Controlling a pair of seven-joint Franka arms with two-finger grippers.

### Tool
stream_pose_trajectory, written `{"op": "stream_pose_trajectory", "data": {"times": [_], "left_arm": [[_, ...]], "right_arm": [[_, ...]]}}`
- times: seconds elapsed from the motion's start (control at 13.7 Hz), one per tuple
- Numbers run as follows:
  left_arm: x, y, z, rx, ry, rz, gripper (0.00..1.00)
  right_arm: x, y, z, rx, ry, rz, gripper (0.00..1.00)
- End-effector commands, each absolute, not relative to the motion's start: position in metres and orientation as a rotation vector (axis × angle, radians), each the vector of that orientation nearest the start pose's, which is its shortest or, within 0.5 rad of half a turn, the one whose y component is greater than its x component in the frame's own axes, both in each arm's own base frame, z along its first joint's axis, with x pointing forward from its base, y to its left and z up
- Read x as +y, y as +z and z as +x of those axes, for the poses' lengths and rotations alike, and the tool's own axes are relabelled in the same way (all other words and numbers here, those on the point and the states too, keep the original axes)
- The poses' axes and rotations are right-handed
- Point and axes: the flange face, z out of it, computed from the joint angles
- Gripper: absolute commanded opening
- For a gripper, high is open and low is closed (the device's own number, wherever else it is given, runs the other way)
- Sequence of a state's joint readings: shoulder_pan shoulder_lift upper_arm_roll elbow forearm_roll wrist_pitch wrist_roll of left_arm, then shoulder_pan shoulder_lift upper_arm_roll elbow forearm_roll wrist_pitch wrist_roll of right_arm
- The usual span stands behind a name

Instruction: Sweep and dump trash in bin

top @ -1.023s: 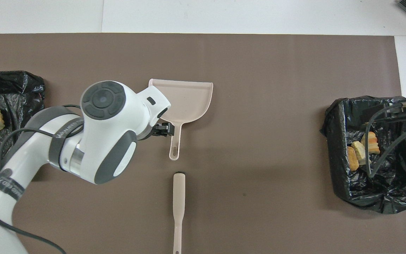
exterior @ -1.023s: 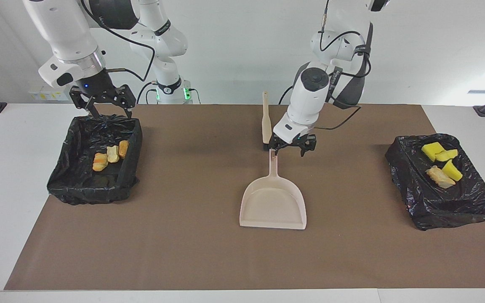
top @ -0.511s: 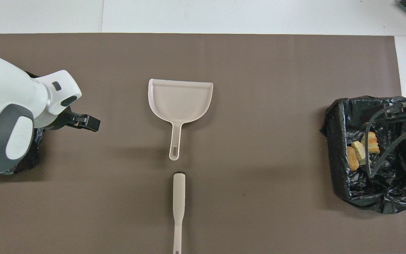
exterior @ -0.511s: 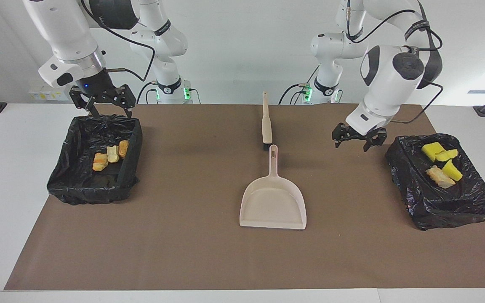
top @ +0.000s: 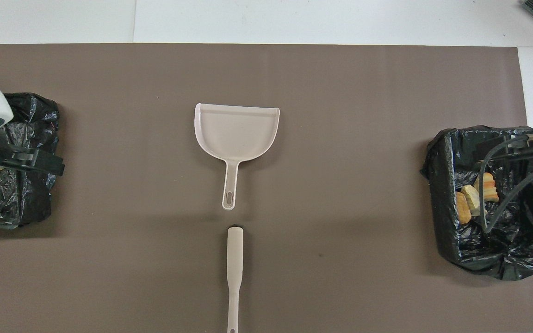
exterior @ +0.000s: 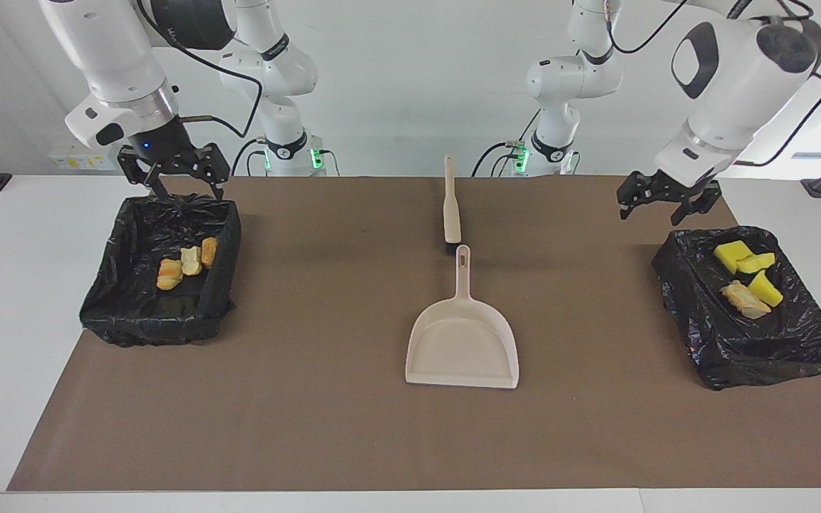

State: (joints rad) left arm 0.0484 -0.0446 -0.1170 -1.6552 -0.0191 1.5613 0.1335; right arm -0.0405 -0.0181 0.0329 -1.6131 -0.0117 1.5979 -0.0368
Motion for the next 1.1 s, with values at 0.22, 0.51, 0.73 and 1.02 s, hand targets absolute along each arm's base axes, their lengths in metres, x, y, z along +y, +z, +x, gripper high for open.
{"op": "stream_pose_trajectory", "data": {"times": [0.22,0.51,0.73,1.02], "left_arm": [[-0.035,0.67,0.522,0.335,0.052,-3.102,1.0],[-0.038,0.667,0.525,0.317,-0.059,-3.121,1.0],[-0.038,0.669,0.529,0.315,-0.113,-3.132,1.0],[-0.038,0.666,0.527,0.327,-0.084,-3.132,1.0]], "right_arm": [[-0.007,0.616,0.543,-0.072,0.029,-3.138,1.0],[-0.007,0.616,0.543,-0.077,0.029,-3.141,1.0],[-0.007,0.615,0.543,-0.082,0.034,-3.142,1.0],[-0.008,0.615,0.542,-0.079,0.043,-3.14,1.0]]}}
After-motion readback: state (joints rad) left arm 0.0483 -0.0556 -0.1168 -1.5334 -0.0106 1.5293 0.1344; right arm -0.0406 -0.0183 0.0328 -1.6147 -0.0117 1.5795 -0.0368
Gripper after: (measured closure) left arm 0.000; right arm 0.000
